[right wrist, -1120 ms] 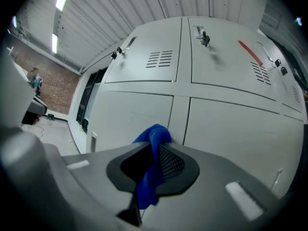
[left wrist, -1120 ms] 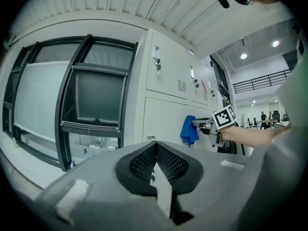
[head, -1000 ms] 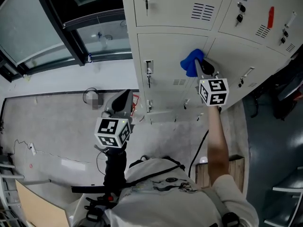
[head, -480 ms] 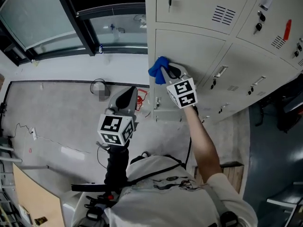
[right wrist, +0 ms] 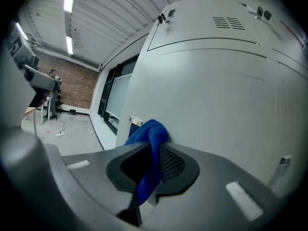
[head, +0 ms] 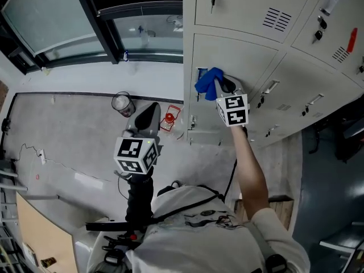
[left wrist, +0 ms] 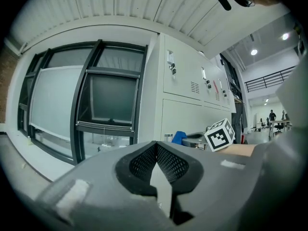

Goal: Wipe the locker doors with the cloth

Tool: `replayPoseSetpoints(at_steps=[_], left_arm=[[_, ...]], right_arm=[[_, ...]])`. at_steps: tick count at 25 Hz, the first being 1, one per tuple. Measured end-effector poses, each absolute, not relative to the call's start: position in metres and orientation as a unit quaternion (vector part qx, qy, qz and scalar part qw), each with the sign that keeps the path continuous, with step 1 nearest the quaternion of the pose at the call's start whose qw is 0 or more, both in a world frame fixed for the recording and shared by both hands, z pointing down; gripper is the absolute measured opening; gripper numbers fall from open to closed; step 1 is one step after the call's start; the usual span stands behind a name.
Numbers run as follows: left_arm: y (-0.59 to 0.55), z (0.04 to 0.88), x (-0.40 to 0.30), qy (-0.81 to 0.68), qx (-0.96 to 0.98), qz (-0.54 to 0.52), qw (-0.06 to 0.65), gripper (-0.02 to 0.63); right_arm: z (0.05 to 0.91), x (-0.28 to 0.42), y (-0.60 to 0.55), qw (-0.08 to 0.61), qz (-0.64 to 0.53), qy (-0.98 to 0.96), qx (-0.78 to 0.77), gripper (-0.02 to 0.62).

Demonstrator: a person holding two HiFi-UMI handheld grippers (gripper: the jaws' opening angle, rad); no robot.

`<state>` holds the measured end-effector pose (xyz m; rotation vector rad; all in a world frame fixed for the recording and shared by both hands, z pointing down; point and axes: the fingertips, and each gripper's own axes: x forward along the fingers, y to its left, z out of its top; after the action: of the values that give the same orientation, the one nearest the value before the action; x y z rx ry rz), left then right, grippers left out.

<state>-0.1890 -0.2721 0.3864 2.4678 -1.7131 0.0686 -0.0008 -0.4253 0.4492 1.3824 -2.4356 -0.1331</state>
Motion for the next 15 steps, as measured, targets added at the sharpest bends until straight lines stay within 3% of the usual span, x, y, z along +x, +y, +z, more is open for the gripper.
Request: replayPoseSetpoints(at_steps=[15], left_arm=[[-0.281,0.393,-0.146,-0.529,0.845,0.03,0.075,0.0]], right_arm=[[0.449,0.156,-0.419,0.197,-0.045,-0.788,0.581,0.038]])
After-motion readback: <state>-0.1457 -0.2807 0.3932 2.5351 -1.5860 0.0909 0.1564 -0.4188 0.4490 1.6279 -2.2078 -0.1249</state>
